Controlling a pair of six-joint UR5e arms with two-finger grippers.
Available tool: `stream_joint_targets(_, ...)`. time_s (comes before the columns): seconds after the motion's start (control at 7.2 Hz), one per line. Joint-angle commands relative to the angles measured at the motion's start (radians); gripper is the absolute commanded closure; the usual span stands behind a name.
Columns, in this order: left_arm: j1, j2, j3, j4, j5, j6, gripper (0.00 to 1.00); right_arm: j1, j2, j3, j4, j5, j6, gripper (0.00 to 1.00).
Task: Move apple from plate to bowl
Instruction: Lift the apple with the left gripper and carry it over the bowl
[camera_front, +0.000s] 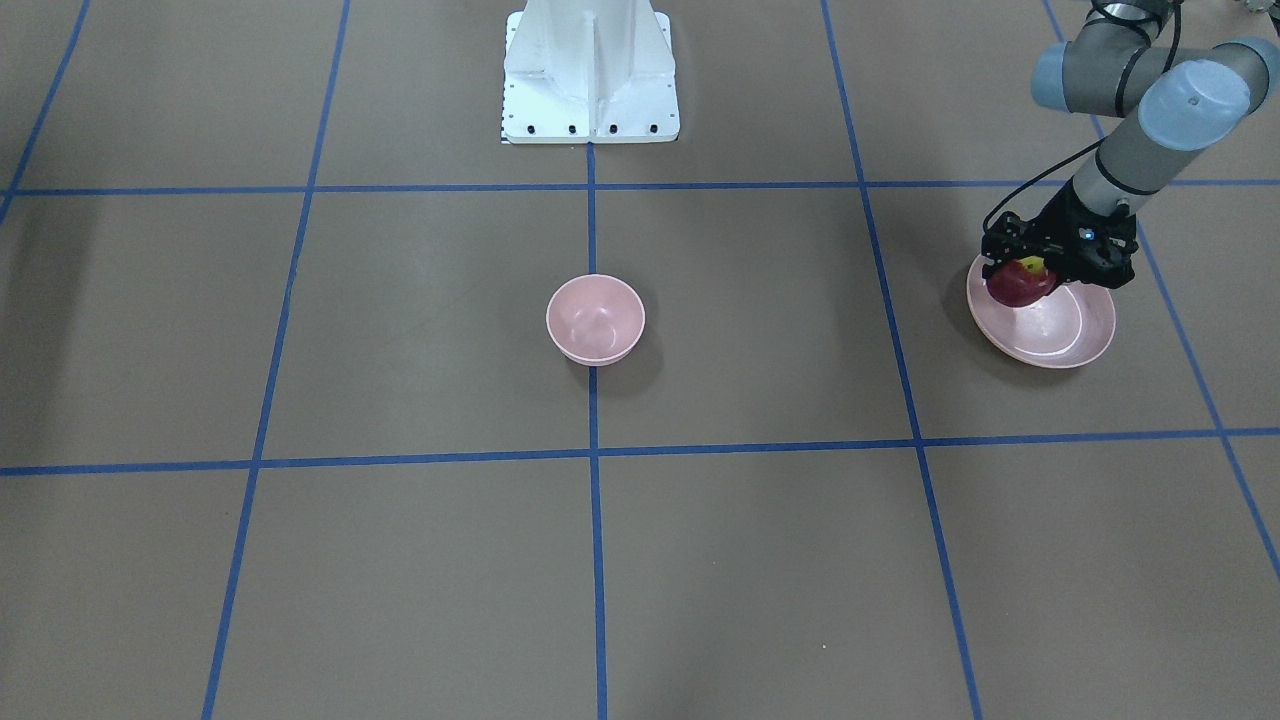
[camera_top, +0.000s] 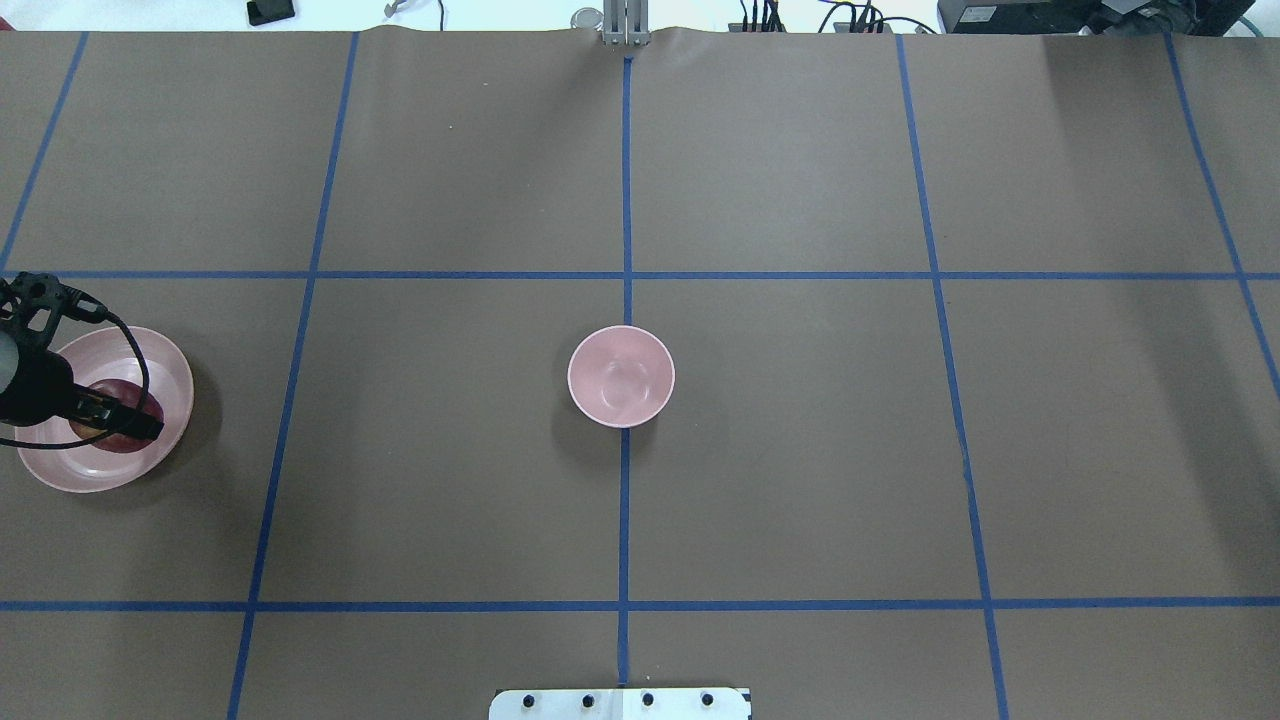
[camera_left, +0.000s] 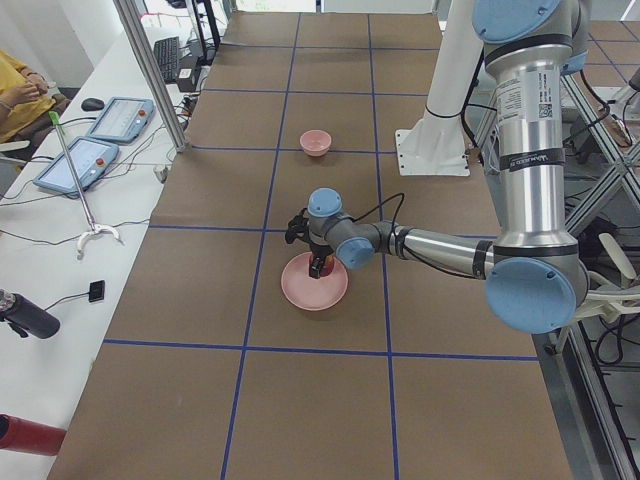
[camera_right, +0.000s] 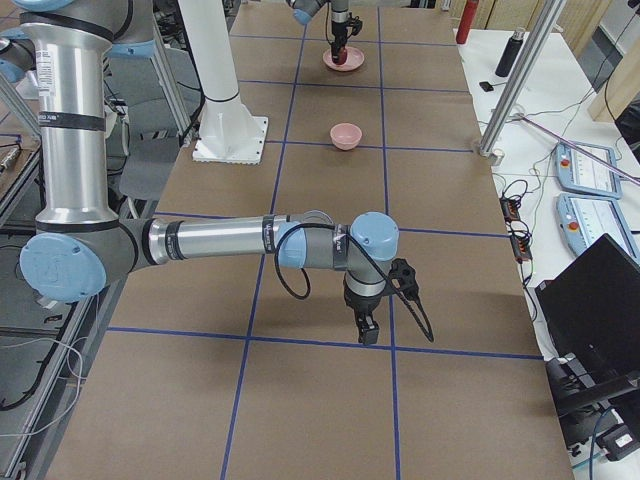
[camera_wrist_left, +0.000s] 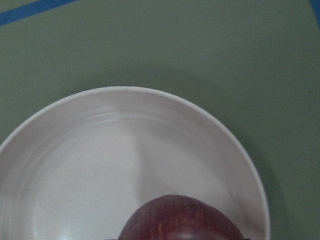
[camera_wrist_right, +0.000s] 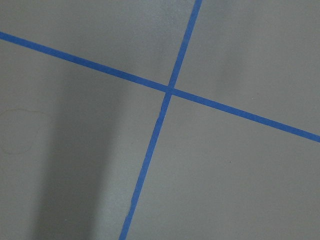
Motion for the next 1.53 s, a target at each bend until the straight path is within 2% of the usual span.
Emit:
stream_joint_targets(0.0, -0.011, -0.045, -0.188, 0.267, -0.044, -0.02, 0.86, 0.0, 0.0, 0.0, 0.0, 0.0, 0.002, 0.0)
stream_joint_targets(0.14, -0.005, -0.162, -0.244, 0.468, -0.021, -0.091, 0.86, 0.0, -0.002, 0.0, -0.002, 0.0, 0.003, 0.0)
stream_joint_targets(0.28, 0.019, -0.324, -0.244, 0.623, 0.001, -0.162, 0.85, 0.0, -0.008, 0.002, 0.0, 0.0, 0.003, 0.0)
stream_joint_targets(0.42, 0.111, -0.478, -0.243, 0.794, 0.022, -0.258, 0.85, 0.0, -0.011, 0.005, 0.0, 0.0, 0.003, 0.0)
stream_joint_targets(0.56, 0.203, -0.648, -0.202, 0.912, 0.109, -0.364, 0.85, 0.0, -0.015, 0.005, 0.0, 0.0, 0.003, 0.0)
stream_joint_targets(0.69, 0.255, -0.768, -0.1, 0.91, 0.125, -0.49, 0.85, 0.0, -0.014, 0.002, 0.0, 0.0, 0.003, 0.0)
stream_joint_targets(0.83, 0.292, -0.897, 0.039, 0.85, 0.128, -0.584, 0.85, 0.0, -0.014, 0.003, 0.0, 0.0, 0.006, 0.0)
stream_joint_targets(1.11, 0.303, -0.958, 0.194, 0.664, 0.148, -0.653, 0.85, 0.0, -0.014, 0.002, 0.0, 0.0, 0.006, 0.0)
stream_joint_targets(1.39, 0.304, -0.96, 0.231, 0.614, 0.15, -0.658, 0.82, 0.0, -0.015, -0.001, -0.002, 0.0, 0.008, 0.0)
